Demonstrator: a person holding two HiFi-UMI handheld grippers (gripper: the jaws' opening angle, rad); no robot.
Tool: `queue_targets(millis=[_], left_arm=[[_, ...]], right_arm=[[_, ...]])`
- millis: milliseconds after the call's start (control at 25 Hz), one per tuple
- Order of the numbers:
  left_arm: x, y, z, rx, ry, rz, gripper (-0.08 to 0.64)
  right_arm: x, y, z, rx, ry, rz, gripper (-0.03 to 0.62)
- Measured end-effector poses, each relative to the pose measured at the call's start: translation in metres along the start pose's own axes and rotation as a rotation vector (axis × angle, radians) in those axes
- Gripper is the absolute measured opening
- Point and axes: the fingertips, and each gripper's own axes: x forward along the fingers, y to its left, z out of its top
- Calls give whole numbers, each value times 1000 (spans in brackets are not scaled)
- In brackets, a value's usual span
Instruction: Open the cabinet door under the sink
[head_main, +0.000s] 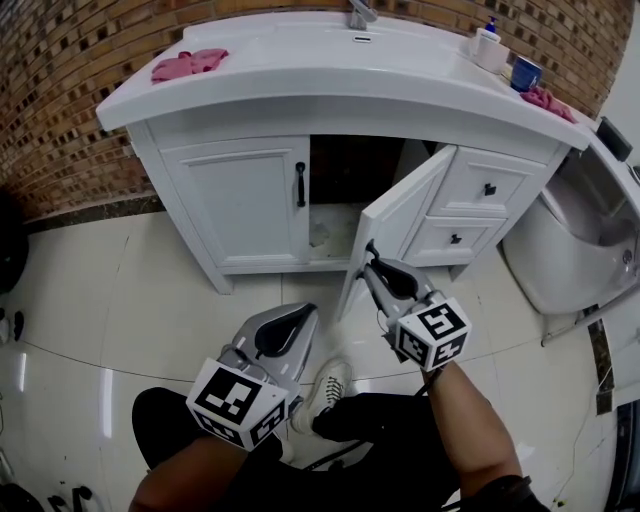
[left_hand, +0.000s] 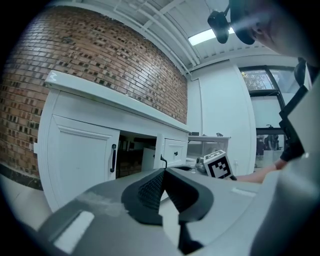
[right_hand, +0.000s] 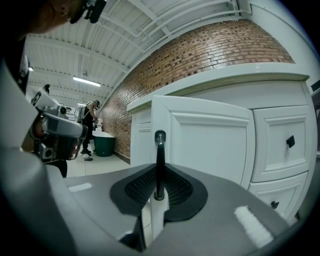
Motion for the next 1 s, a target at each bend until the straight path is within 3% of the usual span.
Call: queue_targets(millis=[160,320,1000], left_arm=[[0,-7,-1,-22,-14,20,3],[1,-17,3,-12,-23,20,3],[11,-59,7,11,-41,-52,3]], right_arm=[[-29,-5,-5,-8,-6,27,48],[-58,-17,-9,-17,6,-2,48],[-141,-82,-23,5,16,-267,38]])
